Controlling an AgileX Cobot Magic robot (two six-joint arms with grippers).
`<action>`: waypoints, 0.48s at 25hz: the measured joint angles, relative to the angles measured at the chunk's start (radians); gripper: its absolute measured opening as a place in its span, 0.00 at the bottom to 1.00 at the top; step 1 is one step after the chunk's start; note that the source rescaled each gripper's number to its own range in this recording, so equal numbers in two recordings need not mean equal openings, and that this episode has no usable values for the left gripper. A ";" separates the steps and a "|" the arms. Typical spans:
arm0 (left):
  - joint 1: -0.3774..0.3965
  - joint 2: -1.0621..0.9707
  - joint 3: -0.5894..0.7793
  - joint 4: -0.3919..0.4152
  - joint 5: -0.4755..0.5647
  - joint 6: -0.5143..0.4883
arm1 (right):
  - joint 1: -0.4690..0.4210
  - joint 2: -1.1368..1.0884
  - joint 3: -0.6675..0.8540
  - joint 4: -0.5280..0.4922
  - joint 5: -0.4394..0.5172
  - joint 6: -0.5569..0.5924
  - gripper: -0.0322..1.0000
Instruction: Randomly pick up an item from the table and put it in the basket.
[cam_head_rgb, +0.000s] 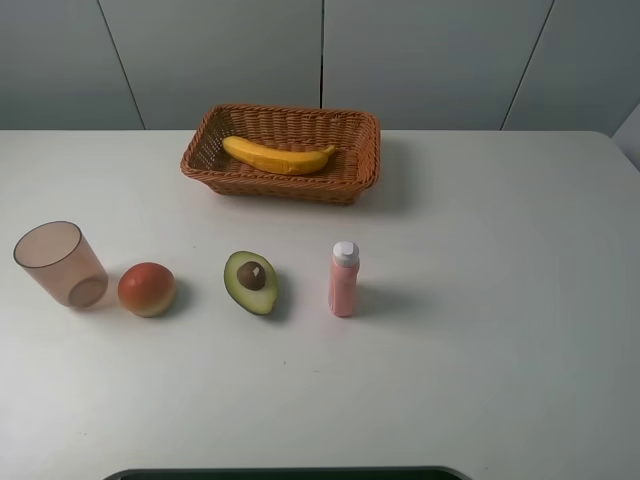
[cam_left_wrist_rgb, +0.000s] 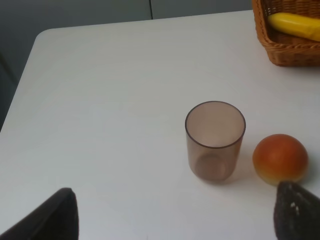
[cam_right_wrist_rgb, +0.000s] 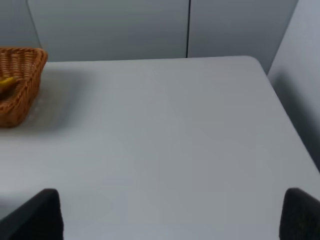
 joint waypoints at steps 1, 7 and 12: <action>0.000 0.000 0.000 0.000 0.000 0.000 | 0.000 -0.002 0.020 0.005 0.000 0.001 0.90; 0.000 0.000 0.000 0.000 0.000 0.000 | 0.000 -0.002 0.136 0.061 -0.065 0.005 0.90; 0.000 0.000 0.000 0.000 0.000 0.000 | 0.000 -0.002 0.138 0.066 -0.084 -0.014 0.88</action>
